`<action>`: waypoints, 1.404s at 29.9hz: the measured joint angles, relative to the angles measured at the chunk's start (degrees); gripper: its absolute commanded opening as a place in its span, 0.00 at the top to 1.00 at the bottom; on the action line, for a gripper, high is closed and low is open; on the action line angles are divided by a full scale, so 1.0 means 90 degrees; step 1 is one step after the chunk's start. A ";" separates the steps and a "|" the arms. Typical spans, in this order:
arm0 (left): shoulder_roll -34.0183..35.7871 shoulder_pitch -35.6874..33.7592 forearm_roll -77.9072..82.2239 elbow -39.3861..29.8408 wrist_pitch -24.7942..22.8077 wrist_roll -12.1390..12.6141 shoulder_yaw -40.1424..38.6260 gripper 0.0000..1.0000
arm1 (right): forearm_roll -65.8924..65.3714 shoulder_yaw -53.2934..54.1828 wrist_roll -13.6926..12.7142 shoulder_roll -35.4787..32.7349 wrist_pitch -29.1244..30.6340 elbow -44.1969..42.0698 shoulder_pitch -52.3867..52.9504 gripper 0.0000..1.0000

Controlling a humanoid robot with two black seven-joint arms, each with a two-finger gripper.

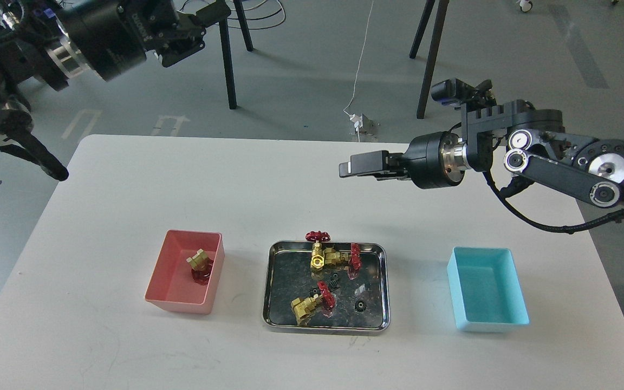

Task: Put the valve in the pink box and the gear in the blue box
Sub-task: 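Withdraw the left gripper and reach the right gripper to the tray, then grasp the small dark gear on the tray with the right gripper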

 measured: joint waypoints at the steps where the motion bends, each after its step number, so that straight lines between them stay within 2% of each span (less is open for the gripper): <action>1: -0.0101 0.0109 -0.0144 0.0008 -0.0048 0.0000 -0.0167 0.09 | -0.0185 -0.0324 0.0011 0.0016 0.0000 0.0122 0.0141 0.00; 5: -0.0593 0.0693 -0.0336 0.0042 -0.0092 0.0001 -0.0853 0.09 | -0.0715 -0.1172 0.0026 0.0139 0.0000 0.0411 0.0569 0.05; 7: -0.0786 0.0926 -0.0344 0.0045 -0.0079 0.0000 -0.1067 0.09 | -0.0943 -0.1381 0.0028 0.0420 -0.0001 0.0486 0.0636 0.13; 9: -0.0918 0.1102 -0.0345 0.0046 -0.0067 0.0000 -0.1220 0.09 | -0.1210 -0.1708 0.0031 0.0799 -0.0001 0.0571 0.0681 0.16; 12: -0.1007 0.1214 -0.0349 0.0039 -0.0037 0.0000 -0.1348 0.09 | -0.1362 -0.2067 0.0031 0.1292 -0.0002 0.0593 0.0684 0.28; 15: -0.1021 0.1309 -0.0351 -0.0001 -0.0003 0.0000 -0.1393 0.09 | -0.1385 -0.2228 0.0022 0.1657 -0.0002 0.0578 0.0619 0.35; 21: -0.1043 0.1518 -0.0352 -0.0019 0.0014 0.0000 -0.1416 0.09 | -0.1419 -0.2608 -0.0004 0.2152 -0.0002 0.0362 0.0608 0.39; 24: -0.1066 0.1578 -0.0352 -0.0020 0.0011 0.0000 -0.1416 0.09 | -0.1447 -0.2672 -0.0018 0.2209 -0.0002 0.0304 0.0609 0.43; 37: -0.1296 0.1748 -0.0342 -0.0020 0.0017 0.0000 -0.1416 0.08 | -0.1611 -0.2978 -0.0030 0.2549 -0.0002 -0.0194 0.0462 0.44; 42: -0.1309 0.1774 -0.0342 -0.0012 0.0018 0.0000 -0.1416 0.08 | -0.1712 -0.2989 -0.0030 0.2571 -0.0002 -0.0299 0.0338 0.47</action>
